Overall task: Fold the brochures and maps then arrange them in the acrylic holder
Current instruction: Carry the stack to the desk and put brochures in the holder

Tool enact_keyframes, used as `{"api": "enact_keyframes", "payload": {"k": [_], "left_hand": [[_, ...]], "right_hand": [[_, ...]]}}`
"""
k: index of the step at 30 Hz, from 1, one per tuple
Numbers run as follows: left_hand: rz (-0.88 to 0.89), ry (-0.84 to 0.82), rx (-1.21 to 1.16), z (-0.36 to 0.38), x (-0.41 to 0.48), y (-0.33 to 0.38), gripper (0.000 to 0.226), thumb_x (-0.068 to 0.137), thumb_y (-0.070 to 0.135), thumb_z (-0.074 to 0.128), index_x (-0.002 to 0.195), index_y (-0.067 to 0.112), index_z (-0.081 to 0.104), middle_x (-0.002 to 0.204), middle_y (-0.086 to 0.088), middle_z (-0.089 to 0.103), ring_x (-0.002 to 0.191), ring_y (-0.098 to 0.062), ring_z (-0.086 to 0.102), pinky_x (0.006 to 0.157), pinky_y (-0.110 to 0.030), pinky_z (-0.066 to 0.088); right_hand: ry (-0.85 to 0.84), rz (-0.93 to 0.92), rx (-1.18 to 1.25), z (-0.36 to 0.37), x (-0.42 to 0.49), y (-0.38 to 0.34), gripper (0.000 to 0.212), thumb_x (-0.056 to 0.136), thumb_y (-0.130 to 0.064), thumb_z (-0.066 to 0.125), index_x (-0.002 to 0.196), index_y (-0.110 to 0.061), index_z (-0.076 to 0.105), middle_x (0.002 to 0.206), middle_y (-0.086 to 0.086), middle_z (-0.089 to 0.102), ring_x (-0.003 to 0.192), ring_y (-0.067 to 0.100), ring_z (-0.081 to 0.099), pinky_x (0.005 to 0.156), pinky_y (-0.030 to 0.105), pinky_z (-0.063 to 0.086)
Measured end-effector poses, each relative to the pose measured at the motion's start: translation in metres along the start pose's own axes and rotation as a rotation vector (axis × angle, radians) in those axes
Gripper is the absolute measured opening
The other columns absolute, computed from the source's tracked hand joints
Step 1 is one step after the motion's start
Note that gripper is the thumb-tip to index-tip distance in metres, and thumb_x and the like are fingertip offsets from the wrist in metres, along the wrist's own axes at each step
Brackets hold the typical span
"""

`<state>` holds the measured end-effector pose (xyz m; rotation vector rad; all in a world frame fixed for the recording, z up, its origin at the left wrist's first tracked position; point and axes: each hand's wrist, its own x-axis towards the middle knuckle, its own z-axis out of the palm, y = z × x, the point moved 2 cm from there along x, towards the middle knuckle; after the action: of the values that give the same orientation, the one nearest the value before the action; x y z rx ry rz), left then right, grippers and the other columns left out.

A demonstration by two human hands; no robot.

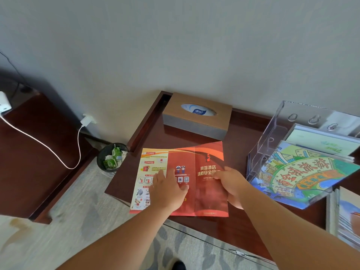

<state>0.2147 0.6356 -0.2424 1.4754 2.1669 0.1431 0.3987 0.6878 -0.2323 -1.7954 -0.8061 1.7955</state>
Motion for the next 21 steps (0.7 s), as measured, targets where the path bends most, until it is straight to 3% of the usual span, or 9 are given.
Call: {"api": "enact_keyframes", "payload": {"k": [3,9,13,15,17,19,21], "left_hand": [[0.043,-0.002,-0.079,-0.001,-0.001,0.007,0.061,0.091,0.057,0.049,0.142,0.027,0.035,0.146,-0.003,0.041,0.137,-0.027,0.035,0.108,-0.049,0.039],[0.039,0.011,-0.301,-0.006,-0.008,0.018,0.056,0.095,0.054,0.044,0.141,0.023,0.040,0.140,0.001,0.049,0.132,-0.024,0.043,0.107,-0.048,0.040],[0.024,0.013,-0.475,-0.018,-0.010,0.022,0.063,0.095,0.060,0.038,0.145,0.021,0.035,0.143,0.001,0.049,0.131,-0.024,0.046,0.105,-0.045,0.040],[0.039,-0.050,-0.568,-0.023,-0.012,0.029,0.064,0.094,0.065,0.034,0.145,0.026,0.033,0.138,0.006,0.054,0.125,-0.019,0.053,0.101,-0.042,0.043],[0.060,-0.075,-0.677,-0.028,-0.015,0.037,0.046,0.095,0.061,0.037,0.130,0.033,0.046,0.115,0.016,0.064,0.104,-0.008,0.063,0.090,-0.037,0.050],[0.058,-0.034,-0.749,-0.030,-0.015,0.042,0.016,0.096,0.043,0.047,0.107,0.037,0.056,0.097,0.018,0.067,0.088,-0.002,0.064,0.078,-0.030,0.054],[0.039,0.021,-0.799,-0.033,-0.015,0.045,0.014,0.096,0.022,0.049,0.094,0.033,0.058,0.092,0.012,0.067,0.083,-0.005,0.064,0.071,-0.027,0.054]], "right_hand": [[-0.014,-0.023,0.064,-0.002,-0.002,-0.005,0.023,0.087,0.003,0.054,0.101,-0.013,0.063,0.085,0.014,0.075,0.072,0.031,0.073,0.070,0.048,0.060],[-0.104,-0.036,0.150,-0.002,-0.013,-0.012,0.024,0.090,0.003,0.052,0.103,-0.013,0.065,0.088,0.013,0.076,0.074,0.030,0.073,0.061,0.041,0.059],[-0.201,0.000,0.208,-0.003,-0.020,-0.016,0.030,0.089,-0.002,0.050,0.114,-0.012,0.065,0.106,0.016,0.073,0.093,0.035,0.071,0.077,0.047,0.058],[-0.241,0.006,0.215,0.000,-0.023,-0.017,0.031,0.089,-0.004,0.049,0.114,-0.014,0.065,0.108,0.016,0.073,0.095,0.035,0.070,0.077,0.048,0.058],[-0.265,-0.006,0.198,0.004,-0.025,-0.017,0.030,0.090,-0.004,0.050,0.114,-0.014,0.066,0.107,0.015,0.073,0.095,0.034,0.071,0.075,0.046,0.059],[-0.268,-0.026,0.176,0.010,-0.025,-0.015,0.030,0.091,-0.003,0.050,0.113,-0.014,0.066,0.104,0.014,0.074,0.090,0.031,0.072,0.074,0.043,0.059],[-0.240,-0.062,0.153,0.016,-0.024,-0.014,0.030,0.091,0.000,0.049,0.115,-0.012,0.064,0.104,0.013,0.074,0.089,0.028,0.071,0.078,0.042,0.058]]}}
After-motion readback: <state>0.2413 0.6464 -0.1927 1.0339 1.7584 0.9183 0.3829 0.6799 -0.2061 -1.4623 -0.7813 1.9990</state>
